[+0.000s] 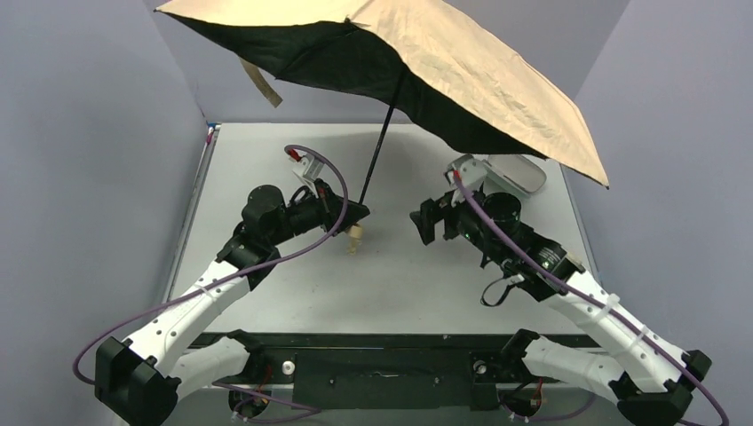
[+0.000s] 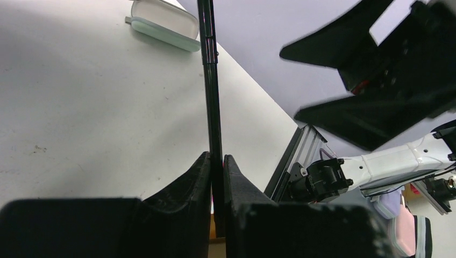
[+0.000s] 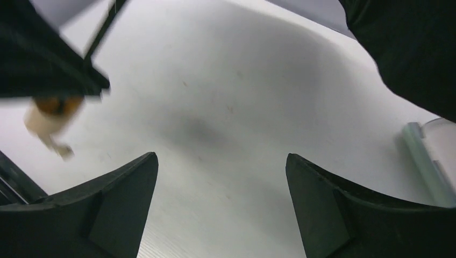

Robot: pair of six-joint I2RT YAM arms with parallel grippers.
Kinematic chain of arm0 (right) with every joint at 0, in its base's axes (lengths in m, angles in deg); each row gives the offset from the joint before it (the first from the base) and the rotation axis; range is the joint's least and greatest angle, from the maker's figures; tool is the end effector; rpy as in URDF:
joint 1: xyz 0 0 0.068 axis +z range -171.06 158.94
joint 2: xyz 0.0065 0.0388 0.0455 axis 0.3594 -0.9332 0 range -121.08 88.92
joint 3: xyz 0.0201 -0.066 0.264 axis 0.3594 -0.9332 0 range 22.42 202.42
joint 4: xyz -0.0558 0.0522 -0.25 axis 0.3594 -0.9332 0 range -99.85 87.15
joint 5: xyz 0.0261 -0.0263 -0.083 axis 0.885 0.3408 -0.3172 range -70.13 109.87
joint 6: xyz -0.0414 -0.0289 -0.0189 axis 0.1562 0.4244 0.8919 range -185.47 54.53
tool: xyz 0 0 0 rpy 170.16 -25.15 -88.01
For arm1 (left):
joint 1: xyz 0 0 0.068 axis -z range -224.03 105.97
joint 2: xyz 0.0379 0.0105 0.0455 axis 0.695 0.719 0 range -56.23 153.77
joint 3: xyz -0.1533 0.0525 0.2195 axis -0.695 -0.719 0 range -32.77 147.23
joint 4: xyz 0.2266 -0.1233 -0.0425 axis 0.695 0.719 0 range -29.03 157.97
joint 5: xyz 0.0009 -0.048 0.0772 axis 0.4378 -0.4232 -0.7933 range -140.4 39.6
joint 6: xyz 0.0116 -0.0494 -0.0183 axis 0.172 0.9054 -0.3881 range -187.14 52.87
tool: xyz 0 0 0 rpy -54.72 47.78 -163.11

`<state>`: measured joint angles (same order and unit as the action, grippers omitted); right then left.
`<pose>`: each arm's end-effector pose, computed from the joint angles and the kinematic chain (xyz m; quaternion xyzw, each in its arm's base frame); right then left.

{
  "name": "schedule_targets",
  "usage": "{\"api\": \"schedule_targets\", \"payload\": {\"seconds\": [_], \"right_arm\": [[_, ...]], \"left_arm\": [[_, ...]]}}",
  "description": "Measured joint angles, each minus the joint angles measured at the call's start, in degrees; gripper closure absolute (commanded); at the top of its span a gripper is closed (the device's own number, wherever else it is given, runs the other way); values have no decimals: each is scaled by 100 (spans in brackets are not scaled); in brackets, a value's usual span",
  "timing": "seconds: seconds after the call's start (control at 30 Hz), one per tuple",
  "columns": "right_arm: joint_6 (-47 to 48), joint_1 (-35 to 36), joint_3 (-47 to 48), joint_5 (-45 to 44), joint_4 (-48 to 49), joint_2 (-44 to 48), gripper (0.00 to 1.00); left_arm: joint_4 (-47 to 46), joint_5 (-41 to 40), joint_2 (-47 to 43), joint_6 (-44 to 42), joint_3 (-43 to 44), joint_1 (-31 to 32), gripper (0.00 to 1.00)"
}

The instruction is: Open the umbrella

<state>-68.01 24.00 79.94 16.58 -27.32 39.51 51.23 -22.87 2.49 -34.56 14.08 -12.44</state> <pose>0.1339 0.1311 0.3770 -0.2741 0.7520 0.2208 0.5573 0.1963 -0.1400 0.3436 0.1591 0.7008 -0.5031 0.4800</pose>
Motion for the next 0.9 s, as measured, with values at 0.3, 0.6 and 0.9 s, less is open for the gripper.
{"api": "schedule_targets", "payload": {"seconds": [0.3,0.6,0.9], "right_arm": [[-2280,-730,1078,11,1054,-1246,17],[-3901,-1060,1410,-140,2662,-2210,22],[-4804,-1447,2055,-153,3812,-3259,33]], "left_arm": [[2,-68,144,297,0,22,100],[-101,7,323,540,0,83,100],[-96,212,317,472,2,258,100]]}}
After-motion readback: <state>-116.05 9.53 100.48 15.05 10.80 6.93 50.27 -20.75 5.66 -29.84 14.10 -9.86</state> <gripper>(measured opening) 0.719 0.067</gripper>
